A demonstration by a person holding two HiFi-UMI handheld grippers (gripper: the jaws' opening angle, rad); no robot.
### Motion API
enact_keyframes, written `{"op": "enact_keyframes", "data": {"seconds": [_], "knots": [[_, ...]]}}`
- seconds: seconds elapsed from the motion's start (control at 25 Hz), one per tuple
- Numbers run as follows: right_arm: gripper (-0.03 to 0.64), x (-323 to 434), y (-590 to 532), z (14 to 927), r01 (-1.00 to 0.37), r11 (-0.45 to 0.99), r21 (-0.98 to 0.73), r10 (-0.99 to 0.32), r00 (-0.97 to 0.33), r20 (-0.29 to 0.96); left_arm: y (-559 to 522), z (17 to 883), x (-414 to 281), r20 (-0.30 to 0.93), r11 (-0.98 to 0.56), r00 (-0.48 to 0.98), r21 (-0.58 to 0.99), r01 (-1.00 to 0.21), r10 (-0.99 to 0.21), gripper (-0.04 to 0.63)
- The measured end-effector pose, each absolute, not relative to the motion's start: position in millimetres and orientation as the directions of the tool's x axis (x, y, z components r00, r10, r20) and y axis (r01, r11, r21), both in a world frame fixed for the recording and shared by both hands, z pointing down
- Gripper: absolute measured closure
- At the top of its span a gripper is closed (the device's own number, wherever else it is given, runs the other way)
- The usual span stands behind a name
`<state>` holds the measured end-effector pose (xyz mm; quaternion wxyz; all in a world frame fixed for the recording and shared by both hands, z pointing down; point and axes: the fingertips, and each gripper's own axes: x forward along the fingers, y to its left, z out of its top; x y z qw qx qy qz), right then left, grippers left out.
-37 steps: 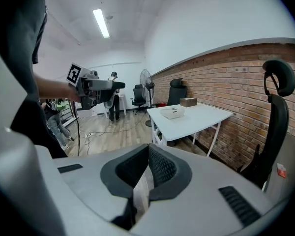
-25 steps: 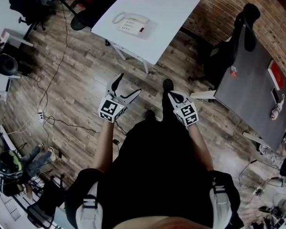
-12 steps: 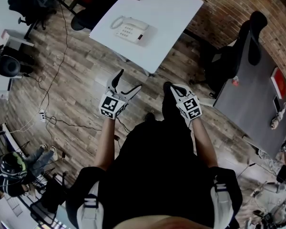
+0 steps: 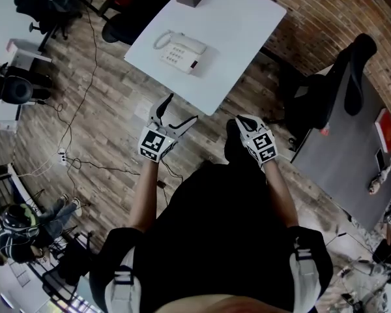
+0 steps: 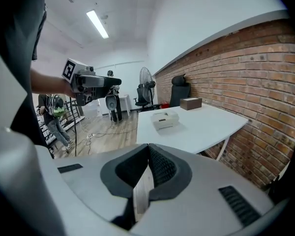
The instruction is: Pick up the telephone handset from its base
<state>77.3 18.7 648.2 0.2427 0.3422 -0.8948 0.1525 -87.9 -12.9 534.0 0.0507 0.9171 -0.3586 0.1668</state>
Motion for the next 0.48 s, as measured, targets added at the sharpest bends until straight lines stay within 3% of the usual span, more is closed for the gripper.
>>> {"op": "enact_keyframes", "data": {"seconds": [0.48], "knots": [[0.62,81,-87,639,-0.604,0.79,-0.106,-0.473,-0.71,0.522,-80,530,-77,0.368,-0.677,0.619,-0.04,-0.735,-0.694,0.167]]}}
